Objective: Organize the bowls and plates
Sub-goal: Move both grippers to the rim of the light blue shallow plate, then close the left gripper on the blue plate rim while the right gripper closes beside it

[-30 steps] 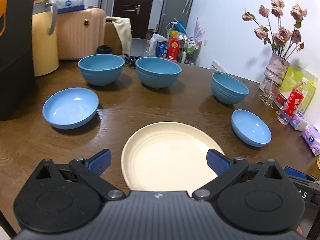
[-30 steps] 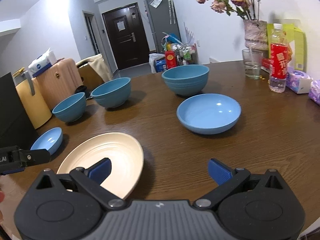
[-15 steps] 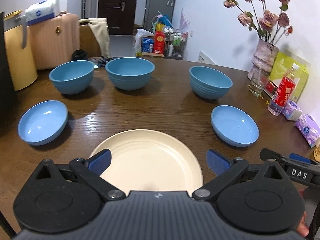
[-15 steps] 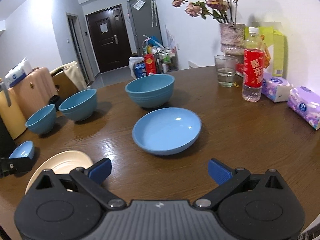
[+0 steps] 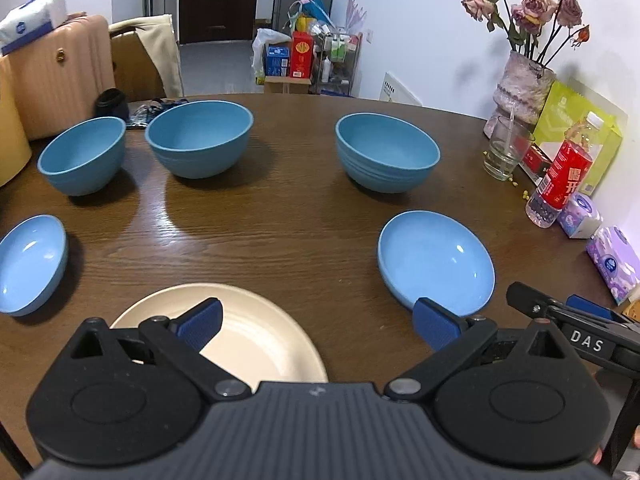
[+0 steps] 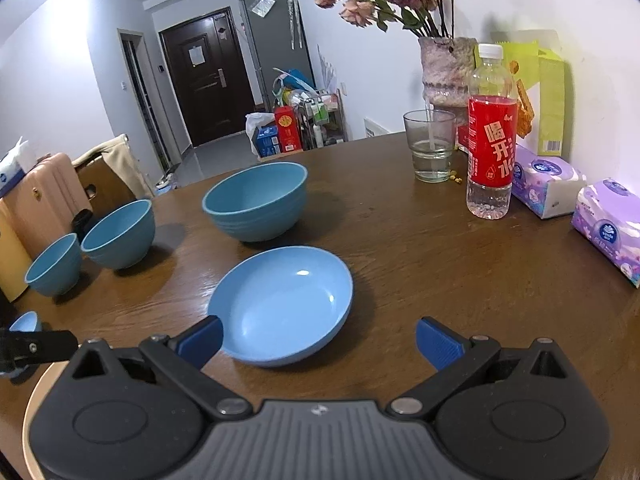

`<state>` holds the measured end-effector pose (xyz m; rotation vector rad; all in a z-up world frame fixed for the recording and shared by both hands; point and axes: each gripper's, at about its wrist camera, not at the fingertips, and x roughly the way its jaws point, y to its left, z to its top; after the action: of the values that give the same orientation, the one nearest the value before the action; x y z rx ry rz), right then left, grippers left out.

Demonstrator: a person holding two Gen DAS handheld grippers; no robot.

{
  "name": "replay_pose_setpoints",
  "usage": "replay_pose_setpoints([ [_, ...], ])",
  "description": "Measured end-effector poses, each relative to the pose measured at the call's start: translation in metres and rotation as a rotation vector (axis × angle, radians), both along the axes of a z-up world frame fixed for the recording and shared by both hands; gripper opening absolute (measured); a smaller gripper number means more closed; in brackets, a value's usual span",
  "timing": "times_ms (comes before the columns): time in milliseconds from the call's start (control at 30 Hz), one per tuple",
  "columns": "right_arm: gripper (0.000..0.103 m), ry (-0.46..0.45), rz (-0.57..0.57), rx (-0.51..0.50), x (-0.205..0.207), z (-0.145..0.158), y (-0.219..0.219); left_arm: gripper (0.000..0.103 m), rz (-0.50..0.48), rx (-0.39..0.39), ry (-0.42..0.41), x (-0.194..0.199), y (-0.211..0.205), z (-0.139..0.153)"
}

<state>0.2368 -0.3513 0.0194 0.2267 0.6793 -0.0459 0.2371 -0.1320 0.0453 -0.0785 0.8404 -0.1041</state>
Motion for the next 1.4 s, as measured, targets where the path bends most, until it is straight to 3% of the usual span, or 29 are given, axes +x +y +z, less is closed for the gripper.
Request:
replay_pose_setpoints([
  [467, 0.095, 0.093, -0.022, 0.125, 0.083, -0.020, -0.038, 0.103, 0.057, -0.029, 0.153, 0.083, -0.045, -0.028],
  [767, 0.087, 0.136, 0.008, 0.104, 0.110, -0.036, -0.039, 0.103, 0.113, -0.067, 0.248, 0.117, -0.056, -0.058],
  [900, 0.078, 0.161, 0.037, 0.102, 0.113, -0.045, -0.036, 0.102, 0.118, -0.052, 0.263, 0.122, -0.060, -0.070],
  [1133, 0.069, 0.190, 0.041, 0.109, 0.115, -0.055, -0.037, 0.084, 0.114, -0.062, 0.283, 0.127, -0.063, -0.078],
  [1400, 0.044, 0.208, 0.044, 0.126, 0.115, -0.061, -0.041, 0.064, 0.115, -0.093, 0.299, 0.128, -0.064, -0.084],
])
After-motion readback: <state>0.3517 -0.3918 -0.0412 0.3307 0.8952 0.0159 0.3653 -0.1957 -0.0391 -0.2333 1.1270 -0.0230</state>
